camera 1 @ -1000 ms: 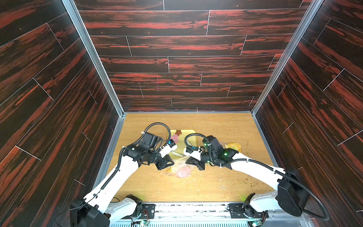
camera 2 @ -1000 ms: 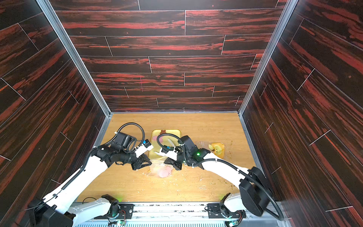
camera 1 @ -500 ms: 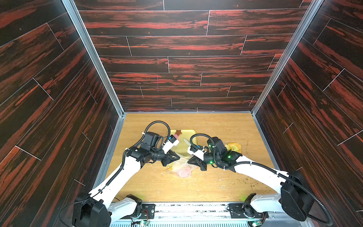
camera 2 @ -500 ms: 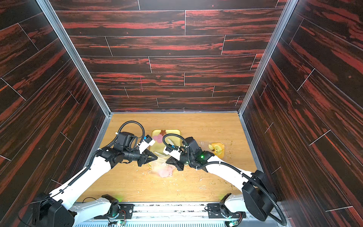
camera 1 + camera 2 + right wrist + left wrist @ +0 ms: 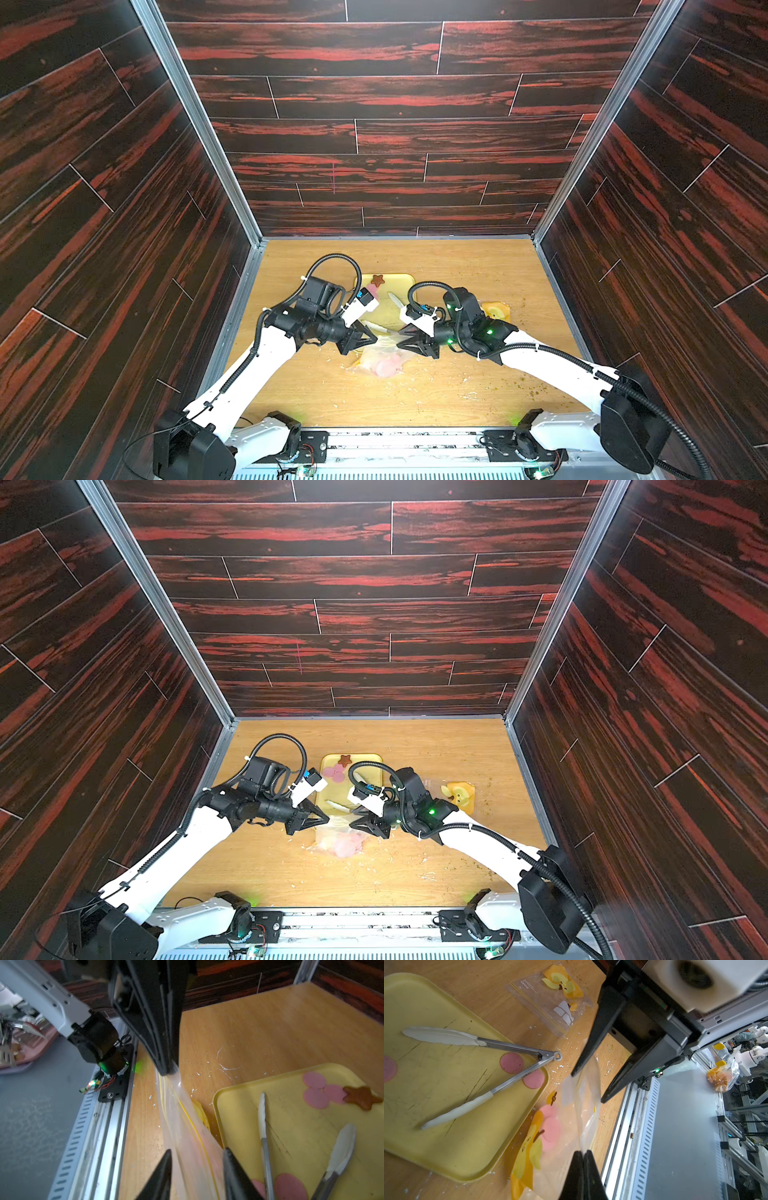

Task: Put the cookies into a resealable bag to prevent moisture
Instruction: Close the ziploc bag at the center of the board.

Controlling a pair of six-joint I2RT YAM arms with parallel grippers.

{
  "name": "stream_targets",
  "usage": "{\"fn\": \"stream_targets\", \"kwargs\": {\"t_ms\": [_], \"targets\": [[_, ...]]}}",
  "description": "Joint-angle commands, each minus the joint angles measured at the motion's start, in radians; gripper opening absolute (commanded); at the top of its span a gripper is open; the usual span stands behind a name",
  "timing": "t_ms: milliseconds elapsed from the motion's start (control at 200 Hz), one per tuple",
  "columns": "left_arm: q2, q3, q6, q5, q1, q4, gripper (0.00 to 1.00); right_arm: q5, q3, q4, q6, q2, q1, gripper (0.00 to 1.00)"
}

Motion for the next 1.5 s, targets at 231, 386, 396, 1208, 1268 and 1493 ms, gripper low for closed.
{"fn": "stream_targets", "kwargs": {"t_ms": [231, 386, 396, 1208, 1268, 1493], "targets": [[0.011, 0.048, 0.104, 0.006, 0.006, -0.093, 0.0, -0.09, 0.133, -0.059, -0.088, 0.102, 0.016, 0.57], [0.004, 0.055, 0.14, 0.001, 0.007, -0.09, 0.01, -0.186, 0.202, -0.104, -0.118, 0.171, 0.018, 0.57], [0.002, 0.057, 0.139, 0.0, 0.007, -0.089, 0.01, -0.191, 0.206, -0.113, -0.121, 0.177, 0.018, 0.57], [-0.02, 0.062, 0.094, -0.07, 0.014, -0.078, 0.23, -0.326, 0.308, -0.231, -0.123, 0.275, 0.019, 0.01], [-0.033, 0.05, 0.083, -0.093, 0.016, -0.082, 0.29, -0.319, 0.297, -0.217, -0.113, 0.265, 0.015, 0.01], [-0.142, -0.118, -0.097, -0.027, 0.024, 0.159, 0.34, -0.324, 0.267, -0.167, -0.084, 0.249, 0.001, 0.0]]}}
